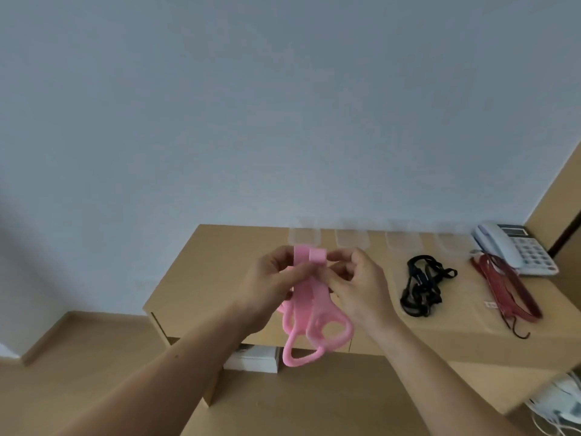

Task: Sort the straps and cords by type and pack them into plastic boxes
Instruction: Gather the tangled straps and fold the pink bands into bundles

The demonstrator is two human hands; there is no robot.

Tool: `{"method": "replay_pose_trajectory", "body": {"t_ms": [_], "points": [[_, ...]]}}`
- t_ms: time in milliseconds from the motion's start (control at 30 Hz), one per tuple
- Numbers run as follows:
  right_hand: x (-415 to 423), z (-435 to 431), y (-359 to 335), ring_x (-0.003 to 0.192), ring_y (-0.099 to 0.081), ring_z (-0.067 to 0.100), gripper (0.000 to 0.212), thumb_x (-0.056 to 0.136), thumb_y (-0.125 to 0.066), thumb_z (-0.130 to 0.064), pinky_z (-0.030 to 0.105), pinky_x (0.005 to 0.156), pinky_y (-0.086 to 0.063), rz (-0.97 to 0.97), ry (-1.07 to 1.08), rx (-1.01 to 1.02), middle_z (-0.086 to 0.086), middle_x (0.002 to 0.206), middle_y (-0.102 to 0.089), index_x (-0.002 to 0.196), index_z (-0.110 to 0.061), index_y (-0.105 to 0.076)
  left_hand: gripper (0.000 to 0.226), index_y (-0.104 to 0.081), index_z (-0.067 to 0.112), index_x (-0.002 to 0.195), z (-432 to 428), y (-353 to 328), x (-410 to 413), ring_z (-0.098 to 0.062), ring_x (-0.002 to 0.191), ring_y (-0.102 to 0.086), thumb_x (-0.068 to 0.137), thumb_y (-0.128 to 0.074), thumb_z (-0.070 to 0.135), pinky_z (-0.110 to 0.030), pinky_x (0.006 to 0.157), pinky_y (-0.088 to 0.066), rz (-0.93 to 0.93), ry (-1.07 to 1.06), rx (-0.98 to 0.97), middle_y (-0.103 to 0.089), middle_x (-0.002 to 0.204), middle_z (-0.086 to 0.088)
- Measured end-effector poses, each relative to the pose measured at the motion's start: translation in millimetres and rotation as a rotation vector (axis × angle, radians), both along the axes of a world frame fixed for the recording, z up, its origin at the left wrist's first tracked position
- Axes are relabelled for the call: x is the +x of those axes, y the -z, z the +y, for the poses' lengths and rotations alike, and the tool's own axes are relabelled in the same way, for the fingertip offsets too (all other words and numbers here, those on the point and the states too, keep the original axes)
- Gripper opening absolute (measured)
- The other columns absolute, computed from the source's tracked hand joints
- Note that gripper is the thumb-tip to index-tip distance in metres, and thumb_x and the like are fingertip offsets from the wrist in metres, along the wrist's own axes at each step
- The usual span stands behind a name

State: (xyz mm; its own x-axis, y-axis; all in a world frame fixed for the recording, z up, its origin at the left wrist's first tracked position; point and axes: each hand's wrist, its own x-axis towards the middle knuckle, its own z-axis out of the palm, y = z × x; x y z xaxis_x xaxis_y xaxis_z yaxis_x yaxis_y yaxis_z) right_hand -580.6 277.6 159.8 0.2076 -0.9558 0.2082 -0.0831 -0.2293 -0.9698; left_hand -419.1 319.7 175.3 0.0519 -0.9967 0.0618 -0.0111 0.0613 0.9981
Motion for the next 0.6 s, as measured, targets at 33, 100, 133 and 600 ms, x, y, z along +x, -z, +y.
{"method": "replay_pose_trajectory", "body": {"t_ms": [33,100,133,600], "points": [[-1,-7,2,0.07,-0.07,0.008,0.018,0.083,-0.078,-0.023,0.017,0.059,-0.052,0.008,0.005,0.01,-0.001,0.079,-0.073,0.094,-0.025,-0.064,0.03,-0.073,0.02,0.103,-8,2,-3,-0.03,0.096,-0.071,0.08,-0.078,0.038,-0.043,0.076,-0.06,0.016,-0.01,0.001,-0.074,0.104,-0.007],[-6,-22,7,0.073,-0.07,0.007,0.012,0.083,-0.078,-0.024,0.016,0.06,-0.051,0.04,0.025,0.008,-0.006,0.08,-0.074,0.091,-0.025,-0.068,0.021,-0.074,0.017,0.099,-26,8,-7,-0.028,0.092,-0.073,0.083,-0.076,0.031,-0.033,0.068,-0.058,0.039,-0.015,-0.002,-0.075,0.1,-0.009],[-9,-28,10,0.074,-0.069,0.006,0.012,0.083,-0.078,-0.026,0.015,0.06,-0.05,0.066,0.026,0.006,-0.008,0.081,-0.074,0.092,-0.026,-0.07,0.014,-0.075,0.018,0.096,-35,11,-9,-0.027,0.089,-0.073,0.085,-0.074,0.027,-0.03,0.067,-0.057,0.048,-0.019,0.0,-0.075,0.097,-0.009],[-17,-112,26,0.084,-0.068,0.029,0.009,0.089,-0.07,-0.013,0.042,0.072,-0.057,0.051,0.144,0.124,0.002,0.087,-0.072,0.087,-0.022,-0.073,0.018,-0.065,0.01,0.11,-174,31,20,-0.031,0.083,-0.066,0.099,-0.051,0.009,-0.039,0.065,-0.058,0.137,0.14,0.2,-0.067,0.102,-0.02]]}}
